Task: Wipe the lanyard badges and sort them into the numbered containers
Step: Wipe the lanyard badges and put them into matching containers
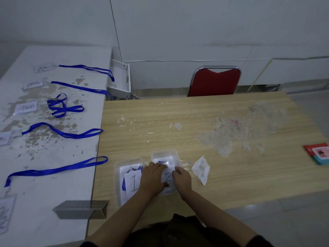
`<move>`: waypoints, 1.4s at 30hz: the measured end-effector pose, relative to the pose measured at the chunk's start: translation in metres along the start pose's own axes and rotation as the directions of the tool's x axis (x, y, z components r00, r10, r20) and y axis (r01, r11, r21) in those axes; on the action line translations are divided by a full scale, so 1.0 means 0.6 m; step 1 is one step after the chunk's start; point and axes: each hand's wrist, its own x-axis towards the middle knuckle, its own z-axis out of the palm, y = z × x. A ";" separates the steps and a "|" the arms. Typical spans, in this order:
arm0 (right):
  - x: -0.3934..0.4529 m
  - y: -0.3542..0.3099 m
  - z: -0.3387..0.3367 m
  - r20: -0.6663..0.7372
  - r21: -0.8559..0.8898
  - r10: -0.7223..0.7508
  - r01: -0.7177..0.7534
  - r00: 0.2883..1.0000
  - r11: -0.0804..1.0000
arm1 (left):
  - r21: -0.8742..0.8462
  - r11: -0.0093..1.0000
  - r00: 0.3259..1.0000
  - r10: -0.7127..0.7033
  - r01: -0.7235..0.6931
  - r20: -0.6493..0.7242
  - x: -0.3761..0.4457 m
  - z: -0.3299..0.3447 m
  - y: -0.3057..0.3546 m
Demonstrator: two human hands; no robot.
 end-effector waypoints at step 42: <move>0.034 0.021 -0.033 0.242 -0.568 -0.149 0.264 0.959 0.780 | 0.120 0.993 0.999 0.023 -0.018 -0.038 -0.001 0.033 0.011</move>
